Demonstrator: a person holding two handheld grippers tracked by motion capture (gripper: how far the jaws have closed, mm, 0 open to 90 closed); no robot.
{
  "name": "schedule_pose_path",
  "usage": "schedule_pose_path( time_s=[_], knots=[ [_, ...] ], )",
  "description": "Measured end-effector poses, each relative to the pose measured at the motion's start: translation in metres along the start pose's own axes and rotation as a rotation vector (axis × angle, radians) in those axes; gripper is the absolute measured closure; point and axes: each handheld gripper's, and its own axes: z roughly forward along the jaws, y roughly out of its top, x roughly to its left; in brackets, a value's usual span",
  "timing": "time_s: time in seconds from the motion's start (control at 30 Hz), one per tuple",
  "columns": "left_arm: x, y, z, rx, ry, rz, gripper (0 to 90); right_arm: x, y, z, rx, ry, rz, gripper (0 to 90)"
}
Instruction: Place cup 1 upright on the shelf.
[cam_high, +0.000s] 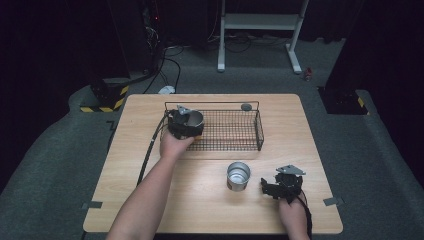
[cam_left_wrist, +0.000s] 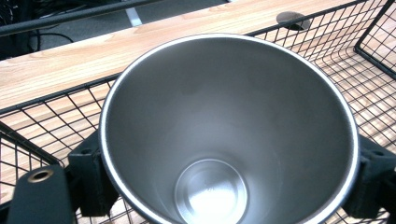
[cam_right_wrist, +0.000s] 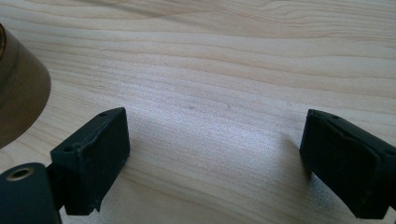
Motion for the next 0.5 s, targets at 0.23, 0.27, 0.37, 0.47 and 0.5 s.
schedule_pose_path(
  time_s=[0.23,0.27,0.37,0.47,0.5],
  knots=[
    [-0.0007,-0.0002,-0.0002,0.022,0.026,0.005,13.4,0.0,0.0,0.0,0.0,0.0,0.0,8.2],
    [-0.0009,-0.0003,0.0,0.033,0.04,0.009,13.2,0.0,0.0,0.0,0.0,0.001,-0.001,8.2],
    [0.0,-0.0006,0.0003,0.054,0.044,0.008,12.9,0.0,0.0,0.0,0.0,0.001,-0.001,8.2],
    [0.0,-0.0002,0.0007,0.061,0.058,-0.004,11.2,0.0,0.0,0.0,0.0,0.0,-0.001,8.2],
    [0.0,-0.0001,0.0007,0.064,0.062,-0.001,8.8,0.0,0.0,0.0,0.0,0.0,0.0,8.2]
  ],
)
